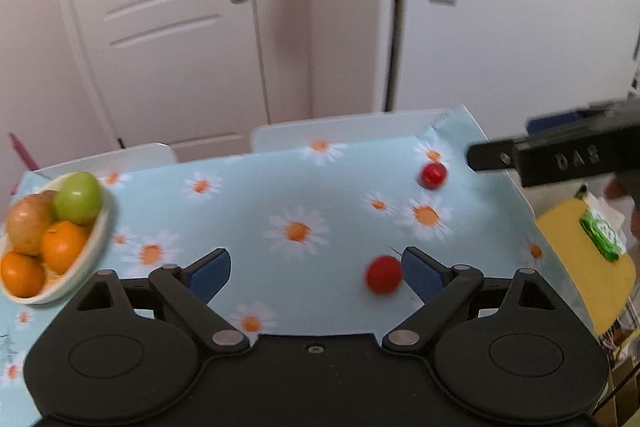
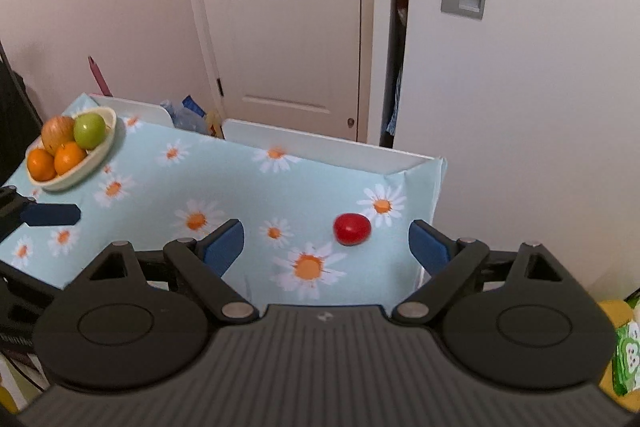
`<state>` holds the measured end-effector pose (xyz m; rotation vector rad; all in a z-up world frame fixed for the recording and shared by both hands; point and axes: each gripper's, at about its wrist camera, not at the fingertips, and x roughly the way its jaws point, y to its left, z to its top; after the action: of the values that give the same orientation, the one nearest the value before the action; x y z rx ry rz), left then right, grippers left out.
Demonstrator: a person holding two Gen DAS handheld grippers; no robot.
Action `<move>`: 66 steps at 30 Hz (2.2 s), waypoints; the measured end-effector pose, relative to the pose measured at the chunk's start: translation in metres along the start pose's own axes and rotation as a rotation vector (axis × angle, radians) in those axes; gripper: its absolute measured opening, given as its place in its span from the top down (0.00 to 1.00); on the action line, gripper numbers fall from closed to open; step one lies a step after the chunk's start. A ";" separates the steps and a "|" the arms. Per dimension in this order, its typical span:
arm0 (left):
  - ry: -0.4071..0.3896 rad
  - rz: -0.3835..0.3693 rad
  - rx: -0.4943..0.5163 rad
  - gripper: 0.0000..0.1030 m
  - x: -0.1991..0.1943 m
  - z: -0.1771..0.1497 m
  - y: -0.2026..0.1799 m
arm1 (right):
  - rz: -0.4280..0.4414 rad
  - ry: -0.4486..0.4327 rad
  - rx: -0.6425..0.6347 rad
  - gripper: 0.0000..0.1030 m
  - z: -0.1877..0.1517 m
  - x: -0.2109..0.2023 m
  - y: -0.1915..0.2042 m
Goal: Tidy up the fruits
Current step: 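Move both tools back toward the cherry tomatoes on the table, then grasp a cherry tomato with the left gripper while the right gripper grasps another, then carry the cherry tomato with the left gripper into the bowl and release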
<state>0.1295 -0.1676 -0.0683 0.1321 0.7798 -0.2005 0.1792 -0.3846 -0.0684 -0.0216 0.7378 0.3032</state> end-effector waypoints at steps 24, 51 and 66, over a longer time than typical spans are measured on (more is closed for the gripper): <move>0.104 -0.020 -0.013 0.65 0.080 -0.016 -0.045 | 0.096 0.068 -0.143 0.20 -0.015 0.089 -0.017; 0.097 0.009 -0.033 0.65 0.070 -0.013 -0.037 | 0.052 0.061 -0.126 0.51 -0.010 0.110 -0.027; 0.006 0.051 -0.090 0.65 0.007 0.003 -0.008 | 0.102 0.002 -0.141 0.52 0.022 0.046 0.011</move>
<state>0.1342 -0.1771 -0.0716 0.0673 0.7891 -0.1163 0.2229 -0.3592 -0.0823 -0.1187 0.7199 0.4520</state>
